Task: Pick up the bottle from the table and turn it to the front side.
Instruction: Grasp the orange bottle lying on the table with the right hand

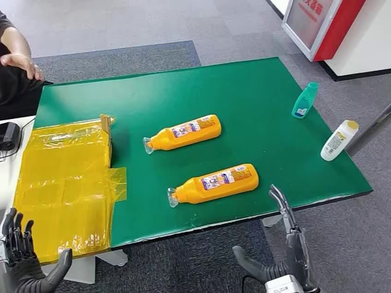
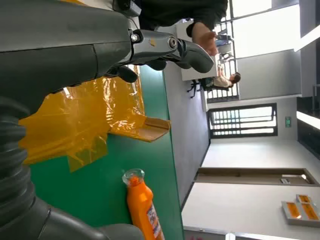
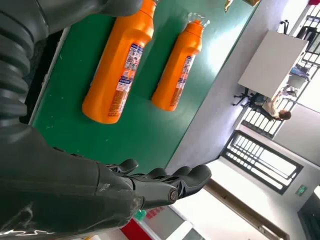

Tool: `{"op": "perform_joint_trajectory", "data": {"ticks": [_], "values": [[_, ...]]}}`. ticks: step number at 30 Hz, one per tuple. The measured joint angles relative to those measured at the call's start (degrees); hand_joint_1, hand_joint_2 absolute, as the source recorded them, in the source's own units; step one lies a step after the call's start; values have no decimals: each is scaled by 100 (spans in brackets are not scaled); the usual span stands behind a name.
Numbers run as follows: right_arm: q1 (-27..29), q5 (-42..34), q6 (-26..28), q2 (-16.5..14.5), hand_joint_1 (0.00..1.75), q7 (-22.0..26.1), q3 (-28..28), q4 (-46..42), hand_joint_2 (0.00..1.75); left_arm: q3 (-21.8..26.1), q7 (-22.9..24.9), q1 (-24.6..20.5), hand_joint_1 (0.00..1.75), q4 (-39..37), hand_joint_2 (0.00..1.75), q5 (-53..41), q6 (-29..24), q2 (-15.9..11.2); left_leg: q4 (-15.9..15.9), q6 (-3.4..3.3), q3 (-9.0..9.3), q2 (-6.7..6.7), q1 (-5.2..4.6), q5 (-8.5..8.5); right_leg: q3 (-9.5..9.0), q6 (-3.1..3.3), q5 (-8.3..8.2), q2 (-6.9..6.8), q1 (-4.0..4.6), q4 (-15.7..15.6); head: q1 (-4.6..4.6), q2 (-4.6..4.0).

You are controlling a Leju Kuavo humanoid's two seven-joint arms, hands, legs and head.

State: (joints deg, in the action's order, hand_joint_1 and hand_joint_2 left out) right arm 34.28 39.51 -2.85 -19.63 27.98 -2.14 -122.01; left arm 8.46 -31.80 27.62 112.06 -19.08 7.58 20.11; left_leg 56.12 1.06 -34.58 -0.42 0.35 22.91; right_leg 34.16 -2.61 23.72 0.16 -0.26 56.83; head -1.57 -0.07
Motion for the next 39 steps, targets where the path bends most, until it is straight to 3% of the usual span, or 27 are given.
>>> {"op": "perform_joint_trajectory", "data": {"ticks": [27,39], "values": [[-26,53,102,0,0,49,-13,-49,175,2,-16,-22,0,-1,175,2,-17,0,0,0,0,0,0,0,-1,0,0,0,0,0,0,0],[-463,557,155,188,0,-522,-159,-316,175,21,20,-74,0,-102,175,2,177,-1,0,0,1,0,0,-1,-7,0,-2,1,0,0,-1,0]]}}
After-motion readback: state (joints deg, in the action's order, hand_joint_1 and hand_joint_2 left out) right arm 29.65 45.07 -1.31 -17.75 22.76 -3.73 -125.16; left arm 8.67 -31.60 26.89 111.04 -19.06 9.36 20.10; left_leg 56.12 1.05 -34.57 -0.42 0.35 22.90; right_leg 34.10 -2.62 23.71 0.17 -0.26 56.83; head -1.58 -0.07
